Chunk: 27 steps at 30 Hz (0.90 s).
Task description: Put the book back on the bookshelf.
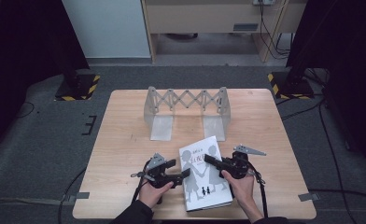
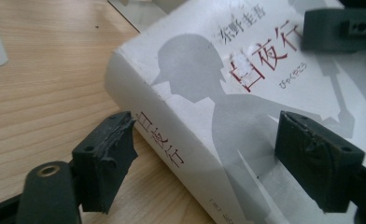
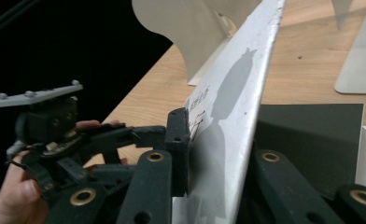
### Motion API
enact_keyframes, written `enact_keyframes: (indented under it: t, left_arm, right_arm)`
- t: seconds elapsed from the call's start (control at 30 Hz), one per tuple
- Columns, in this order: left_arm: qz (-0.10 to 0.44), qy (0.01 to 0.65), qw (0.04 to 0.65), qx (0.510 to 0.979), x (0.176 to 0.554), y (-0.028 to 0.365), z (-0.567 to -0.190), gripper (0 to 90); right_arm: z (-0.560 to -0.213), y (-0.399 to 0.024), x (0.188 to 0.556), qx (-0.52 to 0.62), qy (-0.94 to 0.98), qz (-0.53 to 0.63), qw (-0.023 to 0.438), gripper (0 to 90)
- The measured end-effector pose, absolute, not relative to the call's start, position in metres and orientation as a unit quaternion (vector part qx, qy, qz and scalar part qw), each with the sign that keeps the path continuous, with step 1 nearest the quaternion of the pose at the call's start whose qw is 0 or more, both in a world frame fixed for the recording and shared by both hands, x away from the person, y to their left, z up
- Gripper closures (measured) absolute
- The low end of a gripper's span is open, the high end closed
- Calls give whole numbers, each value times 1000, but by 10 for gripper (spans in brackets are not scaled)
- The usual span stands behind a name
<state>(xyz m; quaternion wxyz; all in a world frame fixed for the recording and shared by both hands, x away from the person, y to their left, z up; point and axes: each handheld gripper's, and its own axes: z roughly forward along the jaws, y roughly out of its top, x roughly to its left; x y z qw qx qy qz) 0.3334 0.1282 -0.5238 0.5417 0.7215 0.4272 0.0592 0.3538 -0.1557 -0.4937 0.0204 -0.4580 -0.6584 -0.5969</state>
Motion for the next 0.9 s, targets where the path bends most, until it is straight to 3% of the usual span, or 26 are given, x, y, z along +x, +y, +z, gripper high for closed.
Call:
enact_keyframes:
  t: [0.27,0.9]
  left_arm:
    - [35,406,565,717,333,122,-528,0]
    - [-29,420,578,699,334,124,-534,0]
  right_arm:
    - [-485,-156,349,-429,-661,-616,17,806]
    - [-482,-161,348,-402,-661,-633,22,815]
